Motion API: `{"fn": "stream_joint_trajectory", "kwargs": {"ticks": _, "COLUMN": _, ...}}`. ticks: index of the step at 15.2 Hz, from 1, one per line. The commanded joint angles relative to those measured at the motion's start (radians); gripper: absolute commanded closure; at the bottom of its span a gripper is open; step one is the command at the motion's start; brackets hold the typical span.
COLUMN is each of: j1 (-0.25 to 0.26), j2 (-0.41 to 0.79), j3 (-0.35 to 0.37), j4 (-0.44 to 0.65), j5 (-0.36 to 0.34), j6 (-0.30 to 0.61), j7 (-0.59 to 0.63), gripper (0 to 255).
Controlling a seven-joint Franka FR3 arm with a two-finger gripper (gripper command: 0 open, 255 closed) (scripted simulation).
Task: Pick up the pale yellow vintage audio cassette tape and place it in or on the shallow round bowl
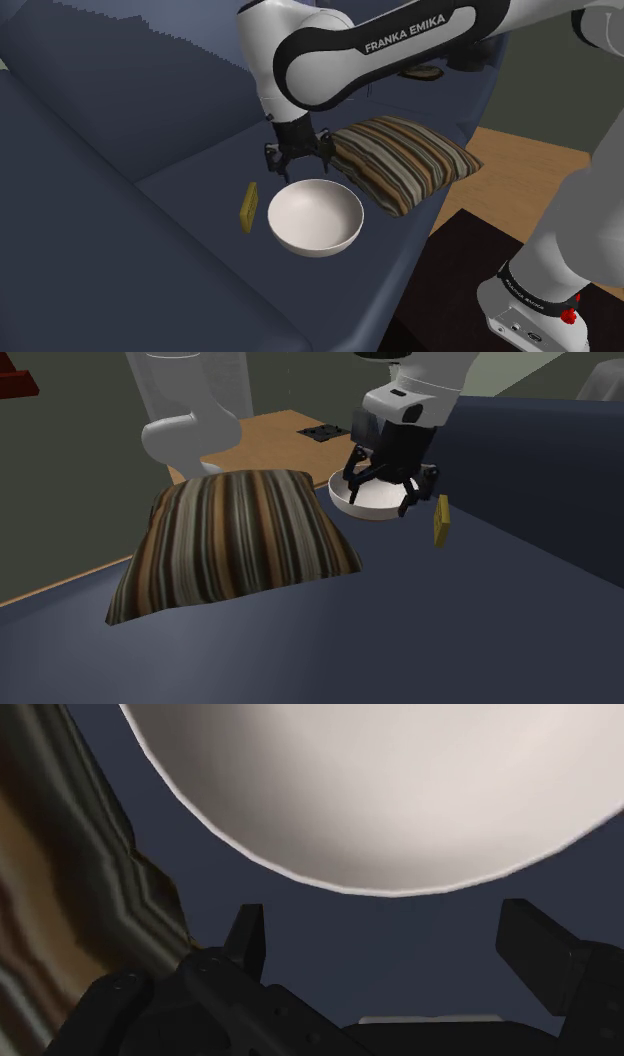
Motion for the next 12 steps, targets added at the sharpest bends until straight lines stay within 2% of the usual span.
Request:
{"fn": "stream_joint_trajectory", "kwargs": {"ticks": 1, "j1": 0.008, "j2": 0.039, "j3": 0.006, "j4": 0.035, "j5": 0.011, "j6": 0.047, "j7": 0.029, "gripper": 0}}
{"fn": "stream_joint_trajectory", "kwargs": {"ticks": 9, "j1": 0.049, "j2": 0.215, "j3": 0.018, "j4": 0.228, "j5": 0.024, "j6": 0.188, "j7": 0.123, "gripper": 0}}
{"fn": "stream_joint_trajectory", "kwargs": {"ticks": 12, "j1": 0.050, "j2": 0.226, "j3": 0.016, "j4": 0.202, "j5": 0.019, "j6": 0.224, "j7": 0.127, "gripper": 0}}
